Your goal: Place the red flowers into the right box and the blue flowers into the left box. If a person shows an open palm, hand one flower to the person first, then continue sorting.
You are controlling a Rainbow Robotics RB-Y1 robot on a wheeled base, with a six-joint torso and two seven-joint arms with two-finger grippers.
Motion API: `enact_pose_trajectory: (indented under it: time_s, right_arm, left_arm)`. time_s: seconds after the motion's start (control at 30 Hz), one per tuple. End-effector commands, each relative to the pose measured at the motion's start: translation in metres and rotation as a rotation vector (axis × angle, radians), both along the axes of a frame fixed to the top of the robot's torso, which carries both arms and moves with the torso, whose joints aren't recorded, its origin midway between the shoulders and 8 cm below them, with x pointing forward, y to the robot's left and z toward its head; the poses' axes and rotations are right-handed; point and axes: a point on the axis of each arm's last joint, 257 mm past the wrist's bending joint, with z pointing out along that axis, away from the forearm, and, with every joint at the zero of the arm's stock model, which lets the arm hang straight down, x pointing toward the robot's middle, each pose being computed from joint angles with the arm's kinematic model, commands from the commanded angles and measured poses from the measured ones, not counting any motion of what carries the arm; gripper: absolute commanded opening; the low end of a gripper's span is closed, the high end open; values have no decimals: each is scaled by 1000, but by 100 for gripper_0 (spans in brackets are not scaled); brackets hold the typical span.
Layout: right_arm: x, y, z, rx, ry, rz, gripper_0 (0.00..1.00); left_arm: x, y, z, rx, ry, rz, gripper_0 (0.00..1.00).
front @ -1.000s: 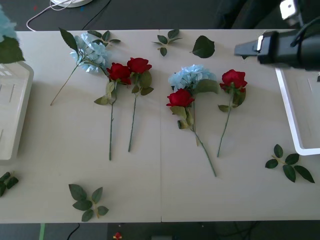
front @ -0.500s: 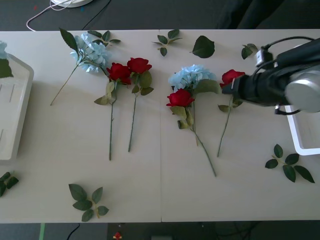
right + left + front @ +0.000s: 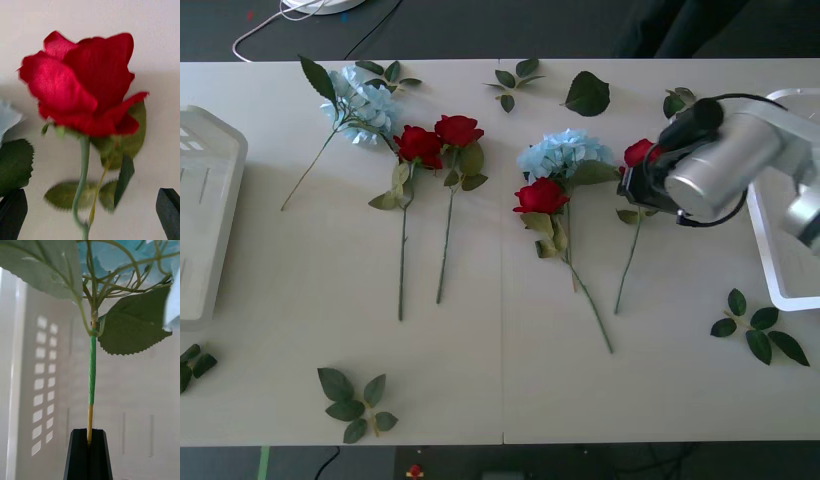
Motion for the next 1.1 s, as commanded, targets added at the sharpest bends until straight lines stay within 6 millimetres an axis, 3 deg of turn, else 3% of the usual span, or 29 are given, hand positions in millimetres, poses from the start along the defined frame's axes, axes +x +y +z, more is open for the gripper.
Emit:
enact_pose_trajectory:
  time_s: [0.03,0.33,0.37,0.4,0.43,0.47,0.5,0.8,0.93,1.1]
  right_arm:
    - [29,16,14,11,-69,-14,100]
    - [41,9,-3,-18,-86,-2,100]
    - [41,9,-5,-17,-88,1,59]
    - [42,10,-4,-16,-91,2,20]
    - [41,9,-5,-17,-88,1,0]
    - [41,9,-4,-16,-89,1,0]
    - [41,9,-4,-16,-89,1,0]
    - [42,10,-4,-18,-90,6,0]
    - [44,8,-1,-41,-104,21,0]
    - [47,-1,9,-67,-124,35,0]
  left_arm:
    - [-16,42,6,143,43,-9,0]
    - [-13,57,-4,193,34,20,0]
    - [-11,56,-5,205,33,16,2]
    - [-10,56,-5,212,31,14,18]
    - [-8,56,-4,220,25,10,37]
    - [-6,56,-4,229,21,5,57]
    - [-3,56,-2,240,12,1,70]
    - [10,48,8,260,-33,-21,75]
    - [19,41,21,256,-56,-32,75]
    - [28,11,64,161,-75,-61,76]
